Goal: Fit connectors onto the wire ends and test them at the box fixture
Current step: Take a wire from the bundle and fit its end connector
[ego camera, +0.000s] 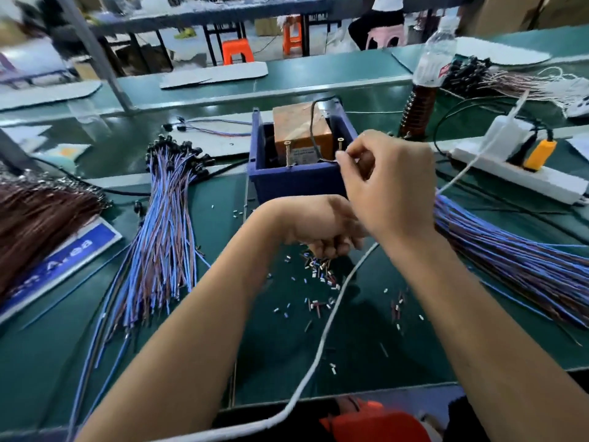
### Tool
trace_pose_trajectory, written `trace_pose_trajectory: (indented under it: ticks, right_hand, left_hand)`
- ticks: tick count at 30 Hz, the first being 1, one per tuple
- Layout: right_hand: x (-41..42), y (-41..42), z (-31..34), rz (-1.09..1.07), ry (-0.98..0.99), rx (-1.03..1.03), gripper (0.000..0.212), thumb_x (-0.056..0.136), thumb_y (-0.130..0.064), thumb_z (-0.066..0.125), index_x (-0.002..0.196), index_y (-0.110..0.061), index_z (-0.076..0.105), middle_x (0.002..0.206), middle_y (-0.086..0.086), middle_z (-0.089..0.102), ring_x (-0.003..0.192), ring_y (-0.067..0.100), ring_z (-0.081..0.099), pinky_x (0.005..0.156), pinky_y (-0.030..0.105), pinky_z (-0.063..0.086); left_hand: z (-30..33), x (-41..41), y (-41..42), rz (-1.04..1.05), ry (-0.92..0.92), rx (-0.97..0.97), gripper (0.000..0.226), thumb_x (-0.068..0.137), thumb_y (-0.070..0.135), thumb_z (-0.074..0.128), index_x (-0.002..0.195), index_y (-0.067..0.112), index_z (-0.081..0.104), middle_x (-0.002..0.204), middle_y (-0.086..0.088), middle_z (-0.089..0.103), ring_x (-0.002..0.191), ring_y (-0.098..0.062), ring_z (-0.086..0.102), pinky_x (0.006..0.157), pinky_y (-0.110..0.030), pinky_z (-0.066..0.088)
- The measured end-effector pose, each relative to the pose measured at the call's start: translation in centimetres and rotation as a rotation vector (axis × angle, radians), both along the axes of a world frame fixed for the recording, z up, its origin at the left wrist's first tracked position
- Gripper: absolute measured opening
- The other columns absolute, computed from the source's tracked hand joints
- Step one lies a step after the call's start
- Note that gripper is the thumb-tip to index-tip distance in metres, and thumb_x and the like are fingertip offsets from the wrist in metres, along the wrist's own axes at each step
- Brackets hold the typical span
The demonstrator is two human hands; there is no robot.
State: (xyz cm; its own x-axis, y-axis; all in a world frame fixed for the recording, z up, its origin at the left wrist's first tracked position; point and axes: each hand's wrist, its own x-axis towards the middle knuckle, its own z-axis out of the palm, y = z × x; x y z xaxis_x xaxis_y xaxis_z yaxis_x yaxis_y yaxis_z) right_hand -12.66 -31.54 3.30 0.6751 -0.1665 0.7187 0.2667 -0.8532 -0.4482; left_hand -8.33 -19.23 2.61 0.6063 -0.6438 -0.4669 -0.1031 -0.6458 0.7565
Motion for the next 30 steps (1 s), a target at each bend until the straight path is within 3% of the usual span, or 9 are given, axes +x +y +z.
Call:
trace_pose_trajectory:
  ticks: [3, 7, 11, 13, 15, 18, 20, 26, 30]
  right_hand:
    - [0.5, 4.9, 0.8, 0.164, -0.009, -0.006, 0.017, 0.095, -0.03, 0.07, 0.09, -0.015, 0.075, 0.081, 0.005, 0.076, 0.073, 0.028, 0.07, 0.068, 0.04, 0.056]
    - [0.9, 11.0, 0.1, 0.354, 0.082, -0.037, 0.015, 0.093, -0.032, 0.072, 0.089, -0.018, 0.075, 0.079, 0.003, 0.075, 0.074, 0.028, 0.068, 0.068, 0.039, 0.055]
    - [2.7, 16.8, -2.5, 0.445, 0.333, -0.044, 0.023, 0.102, -0.033, 0.06, 0.09, -0.014, 0.066, 0.086, 0.013, 0.072, 0.083, 0.038, 0.066, 0.068, 0.041, 0.051]
    - [4.1, 18.9, -4.2, 0.474, 0.563, 0.042, 0.026, 0.108, -0.03, 0.049, 0.098, -0.01, 0.062, 0.1, 0.023, 0.071, 0.095, 0.044, 0.063, 0.074, 0.044, 0.042]
    - [5.2, 20.1, -5.7, 0.473, 0.717, 0.031, 0.035, 0.109, -0.029, 0.044, 0.102, -0.002, 0.066, 0.109, 0.027, 0.069, 0.104, 0.044, 0.062, 0.075, 0.041, 0.037]
    - [6.1, 19.5, -6.3, 0.468, 0.726, 0.086, 0.038, 0.106, -0.028, 0.052, 0.077, -0.005, 0.064, 0.089, 0.025, 0.068, 0.086, 0.04, 0.061, 0.066, 0.036, 0.029]
    - [6.7, 19.1, -6.6, 0.495, 0.724, 0.177, 0.042, 0.104, -0.029, 0.054, 0.067, -0.011, 0.054, 0.077, 0.022, 0.066, 0.077, 0.041, 0.066, 0.067, 0.041, 0.048]
    - [6.9, 18.5, -7.3, 0.533, 0.729, 0.24, 0.039, 0.103, -0.03, 0.054, 0.075, -0.004, 0.062, 0.07, 0.015, 0.071, 0.068, 0.037, 0.069, 0.07, 0.044, 0.058]
    - [7.0, 18.1, -7.5, 0.582, 0.754, 0.27, 0.035, 0.105, -0.03, 0.055, 0.08, -0.007, 0.065, 0.065, 0.008, 0.073, 0.053, 0.022, 0.069, 0.065, 0.035, 0.058]
  left_hand:
    - [0.7, -0.3, 5.6, 0.104, -0.124, 0.024, 0.034, 0.102, 0.011, 0.046, 0.072, 0.017, 0.059, 0.057, 0.003, 0.053, 0.044, -0.009, 0.043, 0.042, -0.018, 0.034]
    - [1.0, 0.9, 12.5, 0.551, -0.372, 0.002, 0.023, 0.077, 0.019, 0.054, 0.055, 0.017, 0.053, 0.048, 0.003, 0.047, 0.046, -0.015, 0.039, 0.043, -0.019, 0.027]
    - [-1.6, 4.8, 16.7, 0.995, -0.877, 0.467, 0.014, 0.096, 0.02, 0.058, 0.1, 0.008, 0.063, 0.103, -0.019, 0.068, 0.095, -0.035, 0.063, 0.078, -0.039, 0.048]
    - [-3.0, 6.2, 17.9, 1.042, -0.93, 0.595, 0.033, 0.099, 0.026, 0.063, 0.125, 0.006, 0.055, 0.127, -0.023, 0.059, 0.118, -0.042, 0.059, 0.095, -0.048, 0.048]
    - [-4.0, 7.3, 18.9, 1.057, -0.926, 0.645, 0.049, 0.096, 0.031, 0.07, 0.131, 0.003, 0.05, 0.135, -0.026, 0.051, 0.126, -0.042, 0.052, 0.105, -0.047, 0.043]
    - [-4.7, 8.3, 19.9, 1.103, -0.886, 0.592, 0.047, 0.095, 0.029, 0.073, 0.127, 0.003, 0.052, 0.133, -0.026, 0.051, 0.125, -0.042, 0.054, 0.105, -0.046, 0.044]
    - [-4.7, 8.7, 20.4, 1.122, -0.887, 0.533, 0.038, 0.096, 0.027, 0.072, 0.122, 0.003, 0.058, 0.128, -0.025, 0.056, 0.12, -0.041, 0.057, 0.101, -0.046, 0.047]
    - [-4.2, 8.2, 20.6, 1.245, -0.908, 0.377, 0.019, 0.096, 0.032, 0.069, 0.097, 0.014, 0.073, 0.107, -0.015, 0.073, 0.108, -0.036, 0.065, 0.091, -0.04, 0.05]
    - [-3.2, 7.4, 20.2, 1.34, -0.953, 0.285, 0.024, 0.098, 0.034, 0.064, 0.093, 0.014, 0.074, 0.099, -0.014, 0.074, 0.099, -0.036, 0.067, 0.083, -0.038, 0.049]
